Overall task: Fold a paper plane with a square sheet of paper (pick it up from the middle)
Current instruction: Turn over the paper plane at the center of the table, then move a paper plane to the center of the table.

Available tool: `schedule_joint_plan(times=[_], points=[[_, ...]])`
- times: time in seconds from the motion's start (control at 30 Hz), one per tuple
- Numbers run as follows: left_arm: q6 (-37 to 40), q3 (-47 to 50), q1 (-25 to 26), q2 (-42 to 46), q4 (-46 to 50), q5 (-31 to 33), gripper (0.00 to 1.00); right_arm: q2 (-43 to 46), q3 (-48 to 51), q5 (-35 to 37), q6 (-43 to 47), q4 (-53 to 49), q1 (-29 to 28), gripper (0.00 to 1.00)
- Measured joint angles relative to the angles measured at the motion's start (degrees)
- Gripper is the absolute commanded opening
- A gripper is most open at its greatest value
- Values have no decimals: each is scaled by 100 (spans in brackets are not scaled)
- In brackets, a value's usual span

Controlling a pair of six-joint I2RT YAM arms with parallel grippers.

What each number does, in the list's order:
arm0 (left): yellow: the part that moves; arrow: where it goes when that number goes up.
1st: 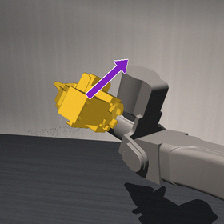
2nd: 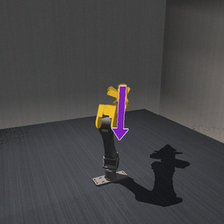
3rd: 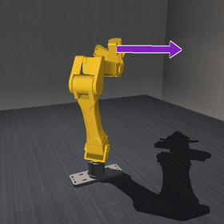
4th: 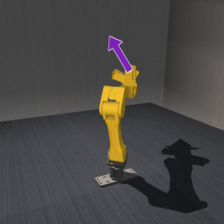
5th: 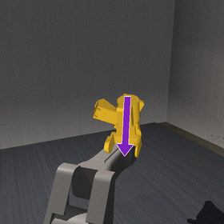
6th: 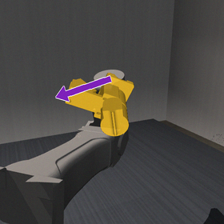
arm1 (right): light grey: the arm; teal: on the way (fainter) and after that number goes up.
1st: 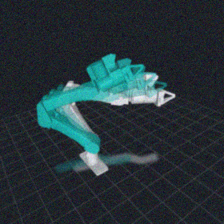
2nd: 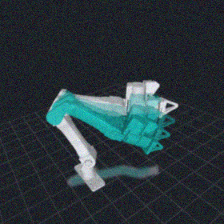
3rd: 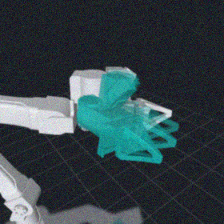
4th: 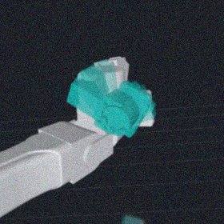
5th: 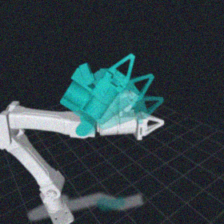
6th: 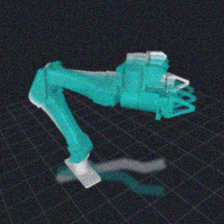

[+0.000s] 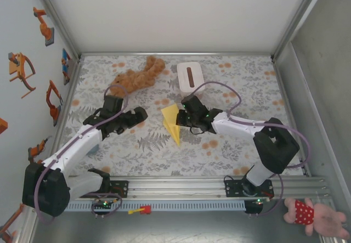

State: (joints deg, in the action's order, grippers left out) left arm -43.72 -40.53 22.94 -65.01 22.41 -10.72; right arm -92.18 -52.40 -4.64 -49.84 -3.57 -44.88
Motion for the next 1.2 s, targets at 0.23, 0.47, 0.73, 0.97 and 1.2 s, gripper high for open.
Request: schedule_joint_plan(times=[0.23, 0.47, 0.73, 0.97, 1.2], points=[[-328, 63, 551, -498, -525, -254, 85, -232, 942, -737, -267, 1274, 435, 0], [-634, 57, 1141, -1384, -1226, -562, 73, -240, 1285, -894, -332, 1698, 573, 0], [-734, -538, 1543, -2326, -1495, -734, 54, -240, 1335, -975, -332, 1902, 595, 0], [-723, -960, 1604, -2922, -1458, -748, 31, -240, 1357, -1012, -332, 1982, 610, 0], [-671, -1241, 1604, -3270, -1344, -721, 16, -240, 1401, -1078, -345, 2065, 621, 0]])
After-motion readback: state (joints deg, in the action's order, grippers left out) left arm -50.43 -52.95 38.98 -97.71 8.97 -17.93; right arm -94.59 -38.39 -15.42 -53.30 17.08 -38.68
